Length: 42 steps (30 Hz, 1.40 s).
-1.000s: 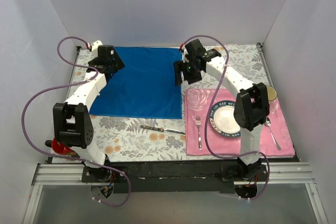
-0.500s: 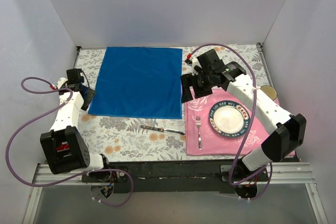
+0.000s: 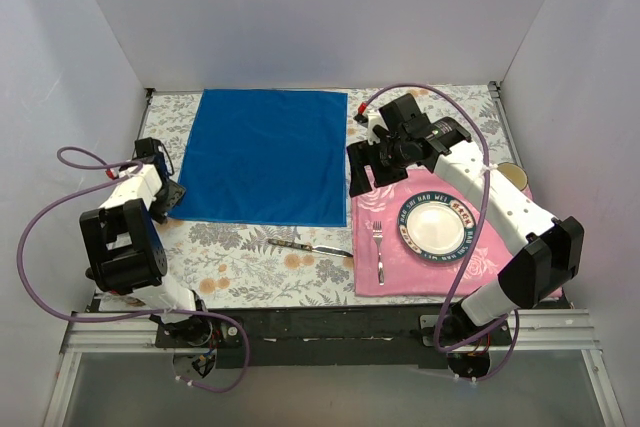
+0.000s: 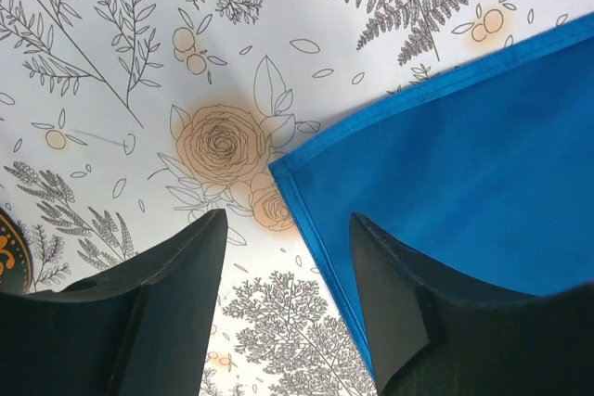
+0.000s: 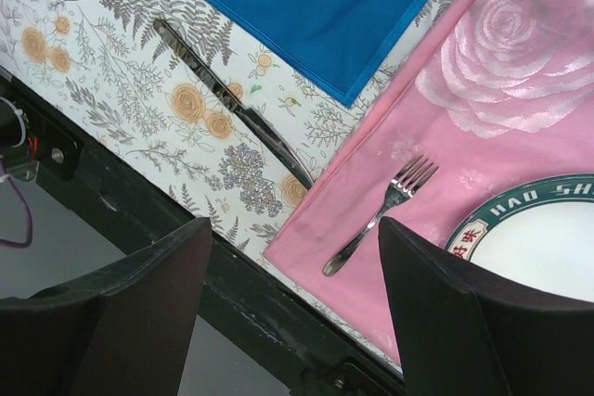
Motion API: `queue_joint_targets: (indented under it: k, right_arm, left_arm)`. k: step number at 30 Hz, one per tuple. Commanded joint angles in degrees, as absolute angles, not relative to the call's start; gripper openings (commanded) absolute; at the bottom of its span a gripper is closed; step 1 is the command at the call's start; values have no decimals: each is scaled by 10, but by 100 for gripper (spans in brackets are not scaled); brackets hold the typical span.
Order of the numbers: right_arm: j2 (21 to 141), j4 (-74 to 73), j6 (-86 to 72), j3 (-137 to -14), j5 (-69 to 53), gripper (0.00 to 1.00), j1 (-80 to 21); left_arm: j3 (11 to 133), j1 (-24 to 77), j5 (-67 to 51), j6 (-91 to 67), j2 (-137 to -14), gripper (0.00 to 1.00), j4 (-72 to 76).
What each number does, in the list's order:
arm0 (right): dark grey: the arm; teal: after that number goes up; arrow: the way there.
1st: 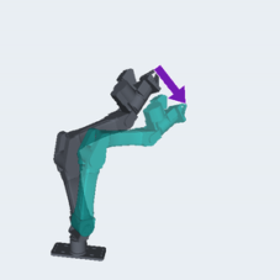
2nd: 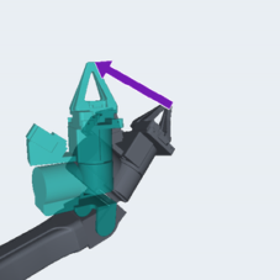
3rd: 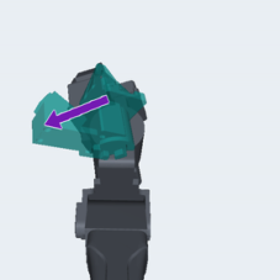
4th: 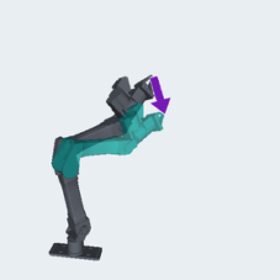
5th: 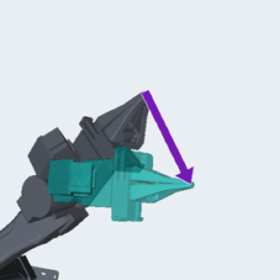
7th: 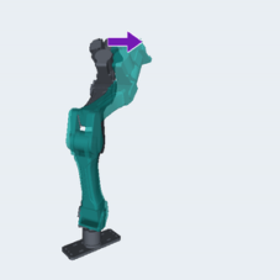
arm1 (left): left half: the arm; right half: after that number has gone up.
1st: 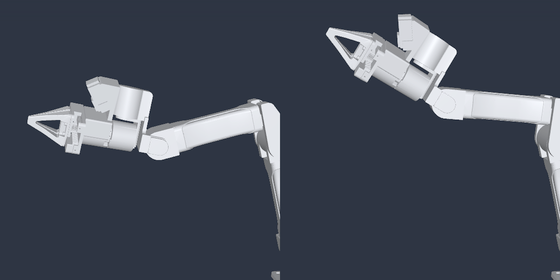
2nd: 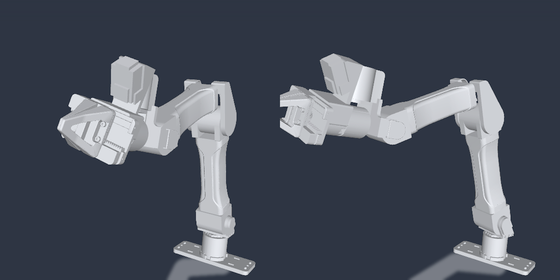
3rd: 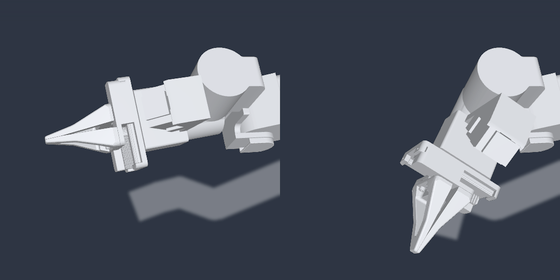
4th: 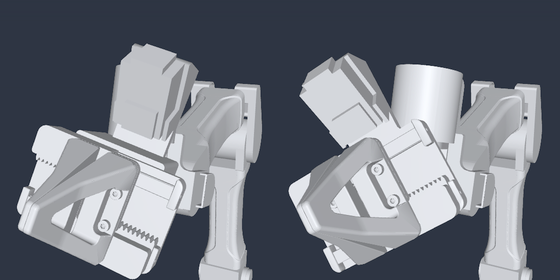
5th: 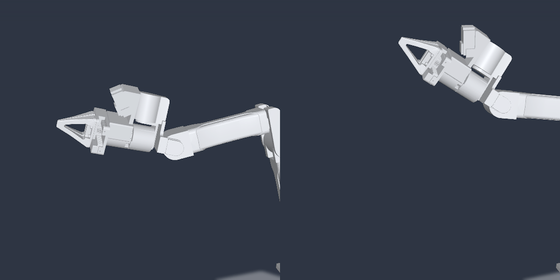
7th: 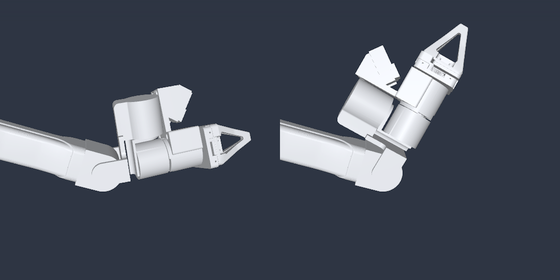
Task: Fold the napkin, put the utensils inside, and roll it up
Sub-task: Flatten the napkin out, then fold the napkin
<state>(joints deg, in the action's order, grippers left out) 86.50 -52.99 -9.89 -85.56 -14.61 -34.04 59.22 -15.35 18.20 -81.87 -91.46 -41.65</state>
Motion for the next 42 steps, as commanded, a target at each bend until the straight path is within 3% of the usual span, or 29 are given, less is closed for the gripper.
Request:
queue_joint_targets:
  k: [1, 7, 25, 34, 37, 42]
  right_arm:
    - [863, -530, -86, -882, -171, 80, -336]
    - [864, -533, -83, -878, -169, 80, -335]
    - [852, -522, -83, -860, -163, 80, -331]
    - [845, -518, -92, -845, -166, 80, -330]
    - [840, -516, -93, -836, -169, 80, -330]
    - [831, -515, -97, -820, -185, 79, -330]
  left_arm:
    - [575, -166, 196, -803, -901, 57, -378]
    - [557, -196, 164, -792, -907, 61, -339]
    - [510, -202, 122, -782, -915, 46, -268]
    - [502, -203, 143, -765, -911, 25, -234]
    - [500, -202, 151, -766, -895, 1, -225]
    - [504, -202, 204, -791, -846, 0, -257]
